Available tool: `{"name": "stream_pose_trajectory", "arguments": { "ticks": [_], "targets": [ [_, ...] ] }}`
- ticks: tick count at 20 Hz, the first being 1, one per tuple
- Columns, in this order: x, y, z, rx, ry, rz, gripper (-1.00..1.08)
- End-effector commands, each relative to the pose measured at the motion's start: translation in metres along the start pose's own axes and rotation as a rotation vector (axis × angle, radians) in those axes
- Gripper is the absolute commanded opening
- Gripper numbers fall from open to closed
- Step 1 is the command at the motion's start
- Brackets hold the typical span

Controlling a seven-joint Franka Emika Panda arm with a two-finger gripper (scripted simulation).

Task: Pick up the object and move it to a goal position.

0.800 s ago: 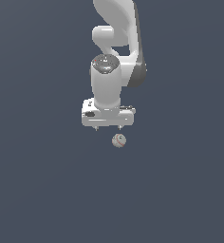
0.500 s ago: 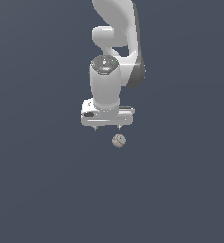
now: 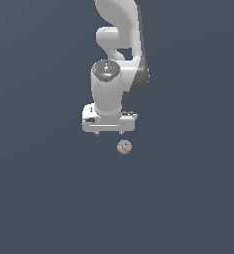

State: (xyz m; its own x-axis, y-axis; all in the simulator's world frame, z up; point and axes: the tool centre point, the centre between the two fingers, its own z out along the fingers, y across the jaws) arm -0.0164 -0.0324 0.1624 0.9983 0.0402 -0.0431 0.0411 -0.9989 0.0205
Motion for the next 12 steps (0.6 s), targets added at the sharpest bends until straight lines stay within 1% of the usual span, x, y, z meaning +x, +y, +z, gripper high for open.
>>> {"name": "stream_pose_trajectory", "arguments": {
  "ticks": [1,7,12],
  "targets": [
    [0.000,-0.001,0.001,0.001,0.001,0.008,1.00],
    [0.001,-0.008,0.006,0.003,0.004,0.064,1.00],
    [0.002,-0.017,0.014,0.008,0.009,0.144,1.00]
  ]
}}
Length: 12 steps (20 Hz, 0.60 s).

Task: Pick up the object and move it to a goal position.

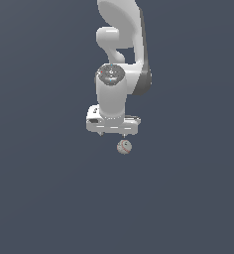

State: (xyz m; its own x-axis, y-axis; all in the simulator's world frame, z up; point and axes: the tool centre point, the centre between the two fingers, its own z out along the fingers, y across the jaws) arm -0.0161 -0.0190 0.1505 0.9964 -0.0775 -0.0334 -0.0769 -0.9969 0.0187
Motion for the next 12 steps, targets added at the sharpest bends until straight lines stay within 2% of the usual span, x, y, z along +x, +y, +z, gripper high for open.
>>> {"name": "stream_pose_trajectory", "arguments": {
  "ticks": [1,12],
  "targets": [
    [0.000,-0.005,0.004,0.002,0.002,0.045,1.00],
    [-0.003,-0.033,0.029,0.016,0.016,0.304,1.00]
  ]
}}
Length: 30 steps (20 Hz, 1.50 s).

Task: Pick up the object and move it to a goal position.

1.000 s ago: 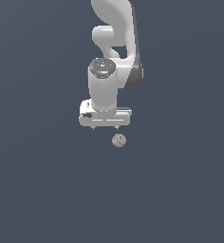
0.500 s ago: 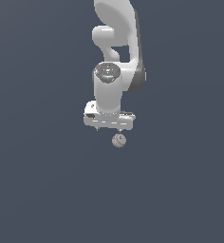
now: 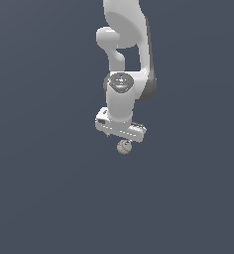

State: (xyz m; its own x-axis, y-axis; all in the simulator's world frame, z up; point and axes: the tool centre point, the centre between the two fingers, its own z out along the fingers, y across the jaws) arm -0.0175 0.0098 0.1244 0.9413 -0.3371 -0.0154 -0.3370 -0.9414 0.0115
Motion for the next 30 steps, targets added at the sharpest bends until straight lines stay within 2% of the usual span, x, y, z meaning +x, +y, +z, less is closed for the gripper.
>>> {"name": "stream_pose_trajectory", "arguments": {
  "ticks": [1,8,14,24,30],
  "targets": [
    [-0.003,-0.006,0.006,0.003,0.003,0.062,1.00],
    [-0.009,-0.018,0.018,0.009,0.009,0.197,1.00],
    [-0.012,-0.023,0.024,0.013,0.013,0.265,1.00],
    [-0.013,-0.025,0.030,0.013,0.013,0.283,1.00],
    [-0.014,-0.025,0.056,0.013,0.014,0.286,1.00]
  ]
}}
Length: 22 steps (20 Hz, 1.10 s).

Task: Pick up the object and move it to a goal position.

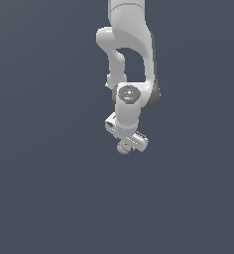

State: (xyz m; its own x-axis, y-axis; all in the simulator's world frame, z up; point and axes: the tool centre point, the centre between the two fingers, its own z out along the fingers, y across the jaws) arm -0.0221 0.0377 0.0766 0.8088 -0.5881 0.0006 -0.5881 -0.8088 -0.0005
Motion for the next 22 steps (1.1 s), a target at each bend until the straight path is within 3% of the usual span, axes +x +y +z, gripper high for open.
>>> {"name": "stream_pose_trajectory", "arguments": {
  "ticks": [1,8,9,22],
  "targets": [
    [-0.001,0.000,0.014,-0.001,-0.001,0.001,1.00],
    [0.000,0.000,0.029,-0.001,-0.001,0.002,1.00],
    [0.000,0.000,0.029,-0.001,-0.001,0.002,-1.00],
    [-0.001,0.000,0.027,0.001,0.000,0.001,-1.00]
  ]
}}
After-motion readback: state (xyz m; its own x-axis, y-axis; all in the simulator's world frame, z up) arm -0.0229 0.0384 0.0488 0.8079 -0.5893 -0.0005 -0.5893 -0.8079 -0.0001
